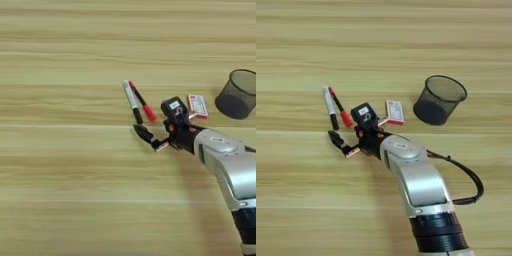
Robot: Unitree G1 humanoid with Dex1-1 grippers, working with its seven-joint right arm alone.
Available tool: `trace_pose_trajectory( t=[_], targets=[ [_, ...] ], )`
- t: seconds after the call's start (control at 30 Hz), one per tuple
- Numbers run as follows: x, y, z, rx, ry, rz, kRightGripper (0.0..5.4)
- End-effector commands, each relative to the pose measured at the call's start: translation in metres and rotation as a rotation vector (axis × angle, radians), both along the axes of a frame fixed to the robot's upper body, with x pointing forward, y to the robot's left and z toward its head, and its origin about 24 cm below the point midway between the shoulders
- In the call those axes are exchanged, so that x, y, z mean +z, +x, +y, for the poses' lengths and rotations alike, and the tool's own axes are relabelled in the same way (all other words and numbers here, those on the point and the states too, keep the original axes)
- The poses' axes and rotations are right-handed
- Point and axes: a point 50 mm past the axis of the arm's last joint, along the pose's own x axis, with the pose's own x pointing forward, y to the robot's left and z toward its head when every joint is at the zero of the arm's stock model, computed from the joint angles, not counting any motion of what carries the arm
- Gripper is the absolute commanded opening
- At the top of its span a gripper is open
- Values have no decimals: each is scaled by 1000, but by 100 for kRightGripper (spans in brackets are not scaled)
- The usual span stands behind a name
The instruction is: Move the objects on the table
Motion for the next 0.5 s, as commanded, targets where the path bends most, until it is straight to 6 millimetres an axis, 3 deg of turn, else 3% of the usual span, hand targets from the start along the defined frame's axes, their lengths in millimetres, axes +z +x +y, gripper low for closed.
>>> trace_pose_trajectory(
  t=[0.03,0.5],
  targets=[
    [25,15,7,33,-17,-131,536],
    [22,12,15,84,-9,-112,536]
  ],
)
